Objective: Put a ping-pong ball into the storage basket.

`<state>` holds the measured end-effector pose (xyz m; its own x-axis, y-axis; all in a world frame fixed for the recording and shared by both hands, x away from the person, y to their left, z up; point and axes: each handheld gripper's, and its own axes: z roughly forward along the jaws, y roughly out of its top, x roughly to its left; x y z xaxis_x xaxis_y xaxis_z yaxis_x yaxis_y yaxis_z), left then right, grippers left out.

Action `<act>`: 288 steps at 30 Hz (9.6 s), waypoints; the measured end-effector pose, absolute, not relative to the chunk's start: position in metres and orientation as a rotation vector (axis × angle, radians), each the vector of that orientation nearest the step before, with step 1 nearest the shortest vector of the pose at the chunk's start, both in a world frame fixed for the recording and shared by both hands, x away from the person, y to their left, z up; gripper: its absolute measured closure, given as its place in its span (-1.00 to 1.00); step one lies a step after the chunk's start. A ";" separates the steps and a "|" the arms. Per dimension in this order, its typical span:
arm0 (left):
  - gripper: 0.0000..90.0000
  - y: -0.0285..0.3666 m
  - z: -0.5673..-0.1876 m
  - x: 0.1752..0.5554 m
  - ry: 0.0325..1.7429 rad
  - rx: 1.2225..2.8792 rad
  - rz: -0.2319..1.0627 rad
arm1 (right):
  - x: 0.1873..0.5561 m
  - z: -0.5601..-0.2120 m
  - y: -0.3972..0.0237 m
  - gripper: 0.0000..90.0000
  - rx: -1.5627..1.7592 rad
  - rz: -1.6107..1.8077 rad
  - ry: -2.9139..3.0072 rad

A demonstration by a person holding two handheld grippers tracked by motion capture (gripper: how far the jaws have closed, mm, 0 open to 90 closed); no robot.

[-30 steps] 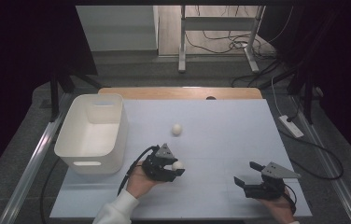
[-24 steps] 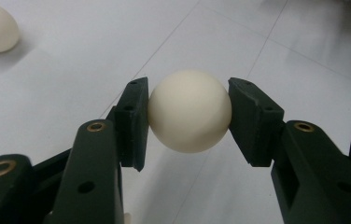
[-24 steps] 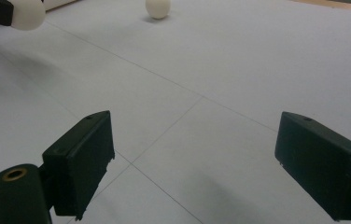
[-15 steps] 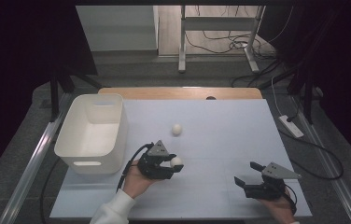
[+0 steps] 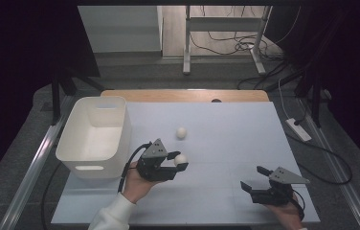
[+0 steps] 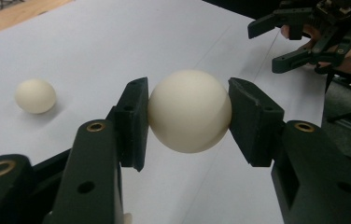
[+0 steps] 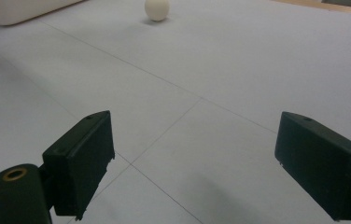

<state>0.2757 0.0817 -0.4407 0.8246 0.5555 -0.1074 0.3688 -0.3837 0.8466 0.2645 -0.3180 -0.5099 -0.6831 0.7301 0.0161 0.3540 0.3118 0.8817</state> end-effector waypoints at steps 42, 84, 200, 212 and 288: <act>0.13 0.111 -0.406 0.289 0.752 1.947 0.367 | 0.265 -0.511 -0.318 -0.74 0.968 1.330 2.198; 0.13 0.136 -0.370 0.305 0.801 1.901 0.435 | 0.265 -0.510 -0.318 -0.74 0.973 1.328 2.195; 0.13 0.240 -0.355 0.351 1.169 1.764 0.634 | 0.265 -0.510 -0.318 -0.74 0.976 1.319 2.188; 0.13 0.252 -0.357 0.355 1.214 1.768 0.651 | 0.265 -0.511 -0.318 -0.74 0.977 1.324 2.188; 0.12 0.287 -0.406 0.392 1.486 1.899 0.505 | 0.266 -0.511 -0.318 -0.74 0.978 1.313 2.193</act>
<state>0.3923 0.2874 -0.4064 0.2781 0.9556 -0.0971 0.6984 -0.1317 0.7035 0.2656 -0.3181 -0.5112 -0.6738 0.7388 0.0130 0.3605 0.3133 0.8786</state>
